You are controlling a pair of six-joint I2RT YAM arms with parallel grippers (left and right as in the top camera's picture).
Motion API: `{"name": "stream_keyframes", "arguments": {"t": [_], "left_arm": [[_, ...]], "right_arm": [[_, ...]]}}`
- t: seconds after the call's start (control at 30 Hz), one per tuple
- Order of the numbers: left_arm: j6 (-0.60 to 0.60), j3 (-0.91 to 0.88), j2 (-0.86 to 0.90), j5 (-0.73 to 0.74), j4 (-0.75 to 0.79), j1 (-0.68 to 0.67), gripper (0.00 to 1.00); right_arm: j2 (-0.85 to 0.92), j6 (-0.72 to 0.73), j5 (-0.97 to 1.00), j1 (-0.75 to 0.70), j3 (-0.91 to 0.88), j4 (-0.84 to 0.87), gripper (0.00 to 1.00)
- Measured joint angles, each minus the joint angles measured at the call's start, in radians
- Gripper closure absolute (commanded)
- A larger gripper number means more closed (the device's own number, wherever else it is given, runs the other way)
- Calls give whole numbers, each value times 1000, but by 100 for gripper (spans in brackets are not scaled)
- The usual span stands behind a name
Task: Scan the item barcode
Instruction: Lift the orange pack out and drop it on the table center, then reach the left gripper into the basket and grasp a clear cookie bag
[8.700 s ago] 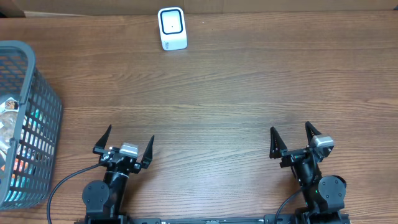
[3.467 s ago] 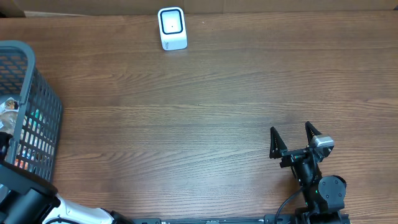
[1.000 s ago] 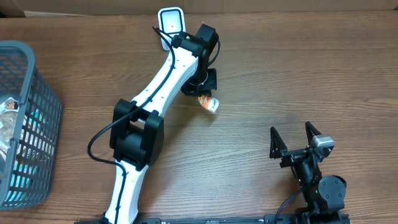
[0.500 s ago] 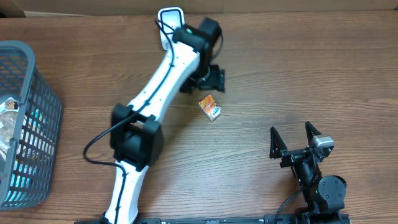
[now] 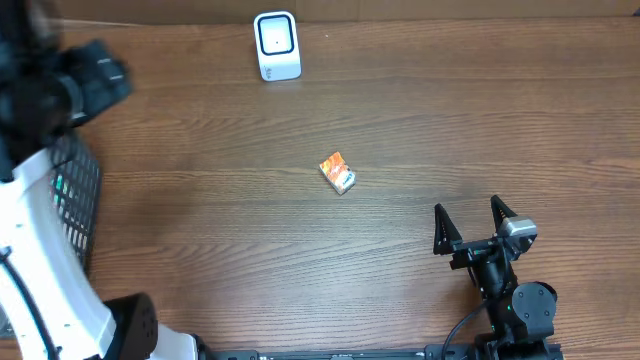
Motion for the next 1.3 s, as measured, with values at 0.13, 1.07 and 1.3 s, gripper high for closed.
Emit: {"name": "stream_keyframes", "arguments": {"t": [0.13, 1.07, 1.3], "left_arm": [[-13, -3, 27, -60, 3, 241, 13], [168, -916, 218, -94, 642, 608, 14], [226, -1089, 216, -87, 836, 608, 10]], "right_arm": [[0, 0, 0, 0, 0, 0, 0], [0, 0, 0, 0, 0, 0, 0], [0, 0, 0, 0, 0, 0, 0]]}}
